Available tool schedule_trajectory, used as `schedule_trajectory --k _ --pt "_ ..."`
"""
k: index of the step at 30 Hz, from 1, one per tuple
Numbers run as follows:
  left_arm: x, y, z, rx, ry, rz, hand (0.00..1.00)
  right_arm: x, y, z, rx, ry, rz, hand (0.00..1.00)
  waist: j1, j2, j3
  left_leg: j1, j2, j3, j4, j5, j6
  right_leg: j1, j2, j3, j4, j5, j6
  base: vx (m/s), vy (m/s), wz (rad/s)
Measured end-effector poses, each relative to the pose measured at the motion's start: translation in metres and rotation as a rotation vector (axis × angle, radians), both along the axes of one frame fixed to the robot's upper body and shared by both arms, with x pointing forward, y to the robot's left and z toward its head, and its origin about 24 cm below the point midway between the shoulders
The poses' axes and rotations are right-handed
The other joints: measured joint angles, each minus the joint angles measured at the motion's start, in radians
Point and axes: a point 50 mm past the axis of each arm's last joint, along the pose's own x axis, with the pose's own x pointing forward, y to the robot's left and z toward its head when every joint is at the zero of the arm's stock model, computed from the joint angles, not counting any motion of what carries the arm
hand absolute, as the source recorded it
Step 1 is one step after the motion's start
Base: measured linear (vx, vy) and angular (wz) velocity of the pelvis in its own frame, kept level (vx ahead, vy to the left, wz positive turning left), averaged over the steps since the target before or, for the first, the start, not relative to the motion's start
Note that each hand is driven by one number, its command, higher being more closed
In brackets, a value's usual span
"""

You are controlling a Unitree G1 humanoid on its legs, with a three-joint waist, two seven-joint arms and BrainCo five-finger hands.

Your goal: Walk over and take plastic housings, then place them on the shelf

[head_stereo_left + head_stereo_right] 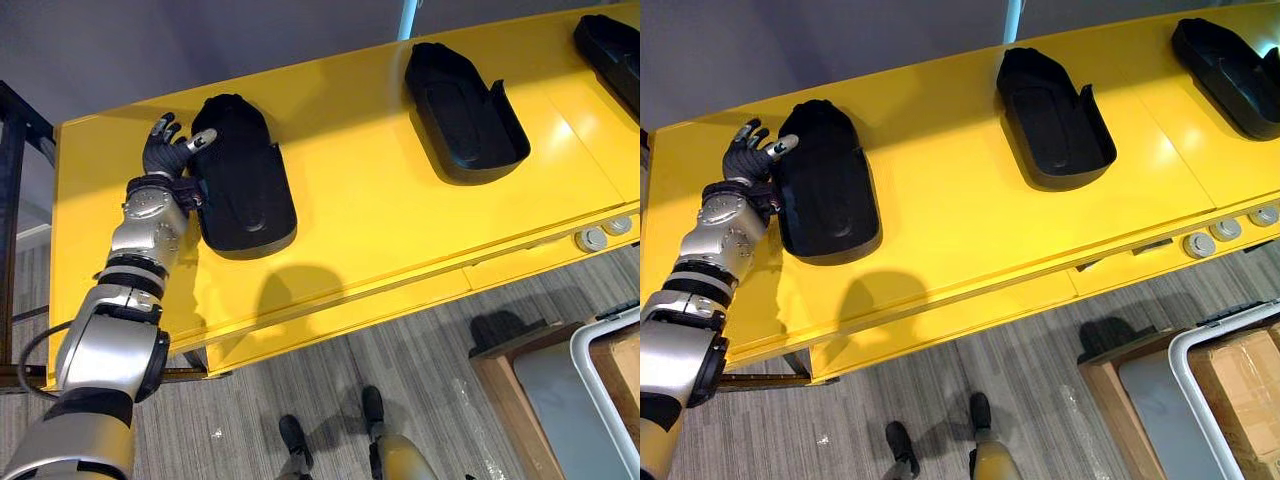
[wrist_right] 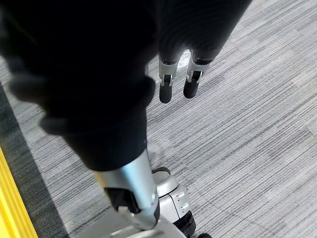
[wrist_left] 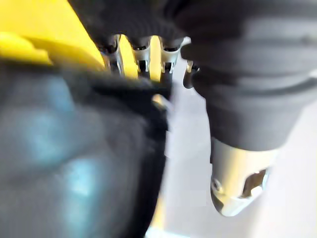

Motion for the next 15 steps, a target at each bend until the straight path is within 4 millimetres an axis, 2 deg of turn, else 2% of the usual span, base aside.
schedule_trajectory --k 5,8,12,13,14,15 --pt "-0.002 -0.006 0.008 -0.013 -0.054 0.061 0.00 -0.007 -0.006 -0.001 -0.004 0.010 -0.056 0.00 0.010 0.031 -0.027 0.021 -0.001 -0.021 -0.001 0.000 0.000 0.032 -0.003 -0.020 0.000 -0.007 0.002 0.00 0.018 0.13" --pt "-0.007 -0.011 0.014 0.051 -0.102 0.082 0.00 -0.018 -0.010 -0.003 -0.006 0.035 -0.091 0.00 0.020 0.051 -0.060 0.039 -0.001 -0.048 -0.001 0.000 0.000 0.052 -0.008 -0.047 0.023 -0.031 0.003 -0.01 0.002 0.25" --pt "-0.025 -0.015 0.019 0.176 -0.213 0.122 0.00 -0.034 -0.014 -0.007 -0.010 0.077 -0.118 0.00 0.036 0.066 -0.124 0.049 0.000 -0.077 -0.001 -0.002 -0.003 0.064 -0.013 -0.074 0.051 -0.064 0.005 0.00 -0.005 0.22" --pt "-0.036 -0.024 0.019 0.224 -0.276 0.141 0.00 -0.039 -0.015 -0.007 -0.010 0.086 -0.133 0.00 0.043 0.070 -0.136 0.048 0.000 -0.089 -0.001 -0.002 -0.003 0.070 -0.015 -0.087 0.053 -0.073 0.010 0.00 -0.007 0.24" --pt "-0.048 -0.031 0.016 0.257 -0.330 0.153 1.00 -0.042 -0.016 -0.008 -0.008 0.092 -0.142 0.00 0.047 0.071 -0.146 0.048 0.000 -0.094 -0.001 -0.003 -0.004 0.071 -0.016 -0.092 0.056 -0.077 0.010 0.00 -0.006 0.24" --pt "-0.065 -0.039 0.001 0.287 -0.378 0.163 1.00 -0.047 -0.017 -0.009 -0.009 0.100 -0.153 0.00 0.055 0.074 -0.161 0.048 0.000 -0.101 -0.001 -0.004 -0.006 0.073 -0.017 -0.097 0.056 -0.081 0.011 0.01 0.000 0.14"
